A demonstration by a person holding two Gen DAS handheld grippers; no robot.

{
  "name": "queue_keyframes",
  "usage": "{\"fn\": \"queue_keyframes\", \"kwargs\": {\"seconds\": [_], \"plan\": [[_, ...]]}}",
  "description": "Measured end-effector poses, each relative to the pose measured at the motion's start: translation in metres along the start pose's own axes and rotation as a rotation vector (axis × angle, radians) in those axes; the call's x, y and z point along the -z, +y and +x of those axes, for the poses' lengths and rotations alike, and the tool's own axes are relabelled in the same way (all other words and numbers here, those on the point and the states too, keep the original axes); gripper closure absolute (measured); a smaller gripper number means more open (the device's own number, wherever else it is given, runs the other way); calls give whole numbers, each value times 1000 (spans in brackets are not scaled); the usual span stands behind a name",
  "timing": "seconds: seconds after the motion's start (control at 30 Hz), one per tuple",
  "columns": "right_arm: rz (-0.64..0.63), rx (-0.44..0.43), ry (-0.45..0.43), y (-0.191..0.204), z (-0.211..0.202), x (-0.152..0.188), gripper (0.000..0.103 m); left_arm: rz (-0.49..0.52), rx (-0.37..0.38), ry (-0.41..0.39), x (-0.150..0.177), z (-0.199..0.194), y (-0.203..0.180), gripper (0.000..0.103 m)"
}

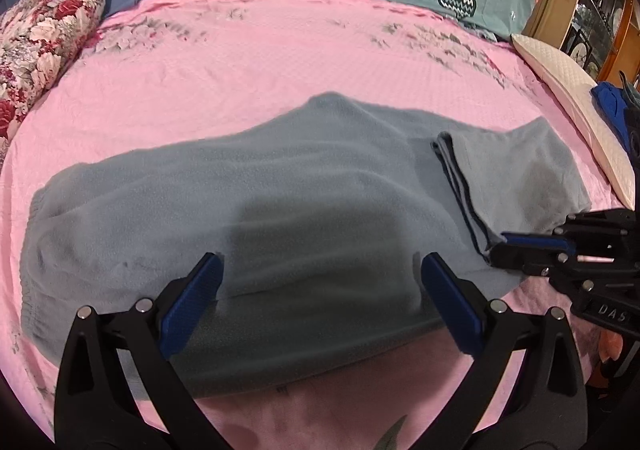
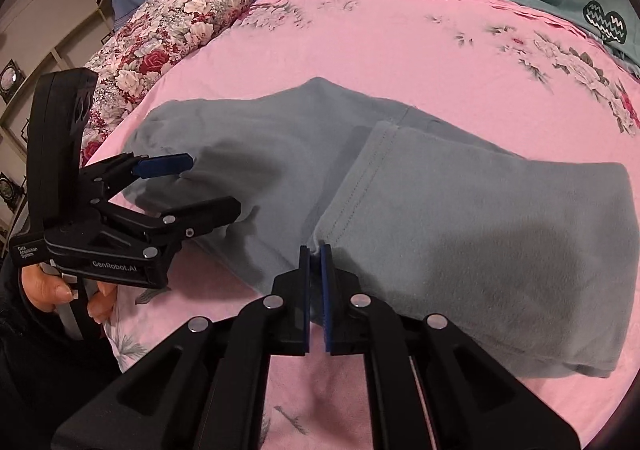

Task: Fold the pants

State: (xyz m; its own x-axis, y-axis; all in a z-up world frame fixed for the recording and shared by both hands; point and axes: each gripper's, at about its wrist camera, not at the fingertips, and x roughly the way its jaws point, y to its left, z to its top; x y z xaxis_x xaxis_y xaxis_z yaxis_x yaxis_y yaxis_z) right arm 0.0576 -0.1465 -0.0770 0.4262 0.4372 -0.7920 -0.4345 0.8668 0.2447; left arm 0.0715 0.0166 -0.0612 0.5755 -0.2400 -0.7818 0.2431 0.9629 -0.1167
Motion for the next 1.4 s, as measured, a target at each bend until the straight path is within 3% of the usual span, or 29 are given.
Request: {"fn": "queue_keyframes", "kwargs": {"seconds": [0.1, 0.17, 0.2, 0.33, 0.43, 0.53, 0.6, 0.63, 0.73, 0.87, 0.93, 1.0, 1.07, 1.17, 1.27, 1.4], "plan": [[-18, -4, -3, 1, -1, 2, 95, -9, 50, -53, -13, -12, -8, 2], [-19, -21, -20, 2, -3, 3, 73, 11, 86, -43, -27, -11, -25, 2], [-25, -10, -29, 3, -6, 5, 68, 47, 98, -29, -35, -5, -39, 2], [-51, 21, -54, 1, -37, 22, 67, 179, -9, 87, -44, 46, -77, 2], [-16, 63, -114, -20, -76, 35, 68, 234, -47, 67, -37, 56, -89, 2], [155, 138, -222, -71, -114, 36, 63, 244, -65, 60, -37, 55, -92, 2], [309, 132, -265, -109, -119, 34, 62, 242, -66, 55, -37, 55, -92, 2], [348, 125, -256, -122, -114, 35, 62, 238, -64, 54, -37, 54, -91, 2], [451, 141, -116, -147, -73, 45, 62, 236, -68, 60, -35, 57, -89, 2], [403, 194, -154, -126, -80, 45, 62, 224, -54, 57, -36, 55, -87, 2], [356, 156, -205, -113, -91, 42, 61, 223, -53, 56, -36, 56, -87, 2], [325, 198, -176, -107, -83, 40, 58, 214, -43, 58, -36, 55, -85, 2], [402, 143, -95, -118, -59, 43, 51, 208, -39, 63, -35, 56, -84, 2], [401, 173, -149, -105, -65, 41, 48, 174, -12, 52, -36, 52, -78, 2], [373, 69, -232, -80, -75, 33, 42, 133, -18, -34, -32, 22, -65, 2], [247, 34, -266, -31, -74, 19, 31, 111, -7, -91, -12, -28, -36, 2]]}}
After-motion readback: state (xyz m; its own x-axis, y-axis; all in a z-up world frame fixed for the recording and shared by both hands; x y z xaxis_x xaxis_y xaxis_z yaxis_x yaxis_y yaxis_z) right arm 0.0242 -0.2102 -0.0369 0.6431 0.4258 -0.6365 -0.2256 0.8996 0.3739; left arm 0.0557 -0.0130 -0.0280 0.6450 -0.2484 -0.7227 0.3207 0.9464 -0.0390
